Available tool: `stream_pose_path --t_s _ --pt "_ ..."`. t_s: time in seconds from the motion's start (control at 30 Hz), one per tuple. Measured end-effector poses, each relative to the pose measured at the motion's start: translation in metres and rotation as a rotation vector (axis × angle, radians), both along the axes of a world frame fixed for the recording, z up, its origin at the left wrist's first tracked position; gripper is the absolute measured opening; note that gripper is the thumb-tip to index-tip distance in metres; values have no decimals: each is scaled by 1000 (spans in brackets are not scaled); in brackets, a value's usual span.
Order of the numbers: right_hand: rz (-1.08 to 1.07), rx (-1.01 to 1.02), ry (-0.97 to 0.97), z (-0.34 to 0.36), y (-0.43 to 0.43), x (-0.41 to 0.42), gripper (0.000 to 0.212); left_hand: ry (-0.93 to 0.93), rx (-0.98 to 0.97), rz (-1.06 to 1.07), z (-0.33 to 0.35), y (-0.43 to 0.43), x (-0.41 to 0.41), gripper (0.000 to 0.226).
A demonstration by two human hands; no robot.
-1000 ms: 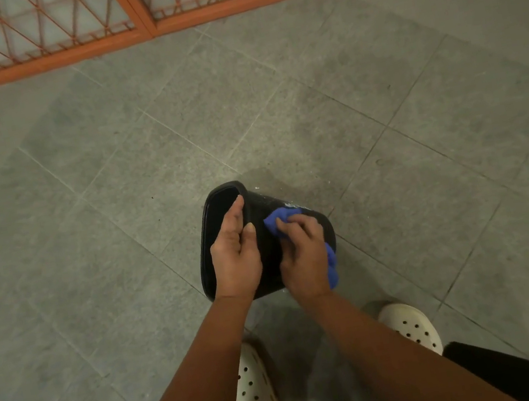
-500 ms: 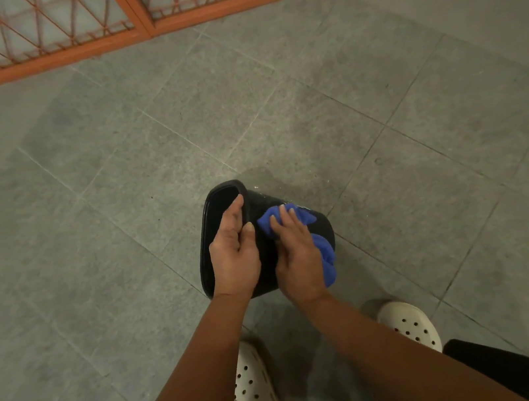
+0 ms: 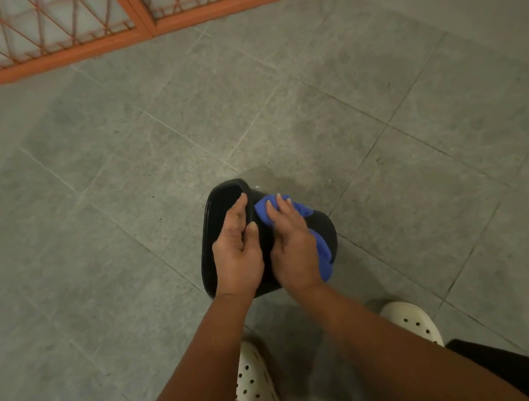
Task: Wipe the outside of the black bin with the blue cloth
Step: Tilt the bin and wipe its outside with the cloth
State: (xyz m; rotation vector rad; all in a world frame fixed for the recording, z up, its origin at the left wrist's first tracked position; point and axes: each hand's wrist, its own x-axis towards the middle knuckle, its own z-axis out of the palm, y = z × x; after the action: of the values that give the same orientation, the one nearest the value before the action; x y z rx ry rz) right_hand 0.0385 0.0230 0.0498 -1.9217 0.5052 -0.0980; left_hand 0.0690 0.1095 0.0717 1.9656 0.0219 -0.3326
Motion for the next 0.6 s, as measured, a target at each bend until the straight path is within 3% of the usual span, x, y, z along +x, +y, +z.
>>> stream_pose_path --t_s 0.13,0.3,0.43,0.6 --pt "122 -131 -7 -3 -24 19 48 -4 -7 -2 1 -4 -4 50" --pt "-38 -107 179 -10 -23 8 53 -21 16 14 2 -3 -5 49" --pt "9 -3 28 3 -4 0 52 3 -12 25 2 1 -2 50" --pt "92 -159 -25 -7 -19 17 46 15 -75 46 7 -2 -3 48"
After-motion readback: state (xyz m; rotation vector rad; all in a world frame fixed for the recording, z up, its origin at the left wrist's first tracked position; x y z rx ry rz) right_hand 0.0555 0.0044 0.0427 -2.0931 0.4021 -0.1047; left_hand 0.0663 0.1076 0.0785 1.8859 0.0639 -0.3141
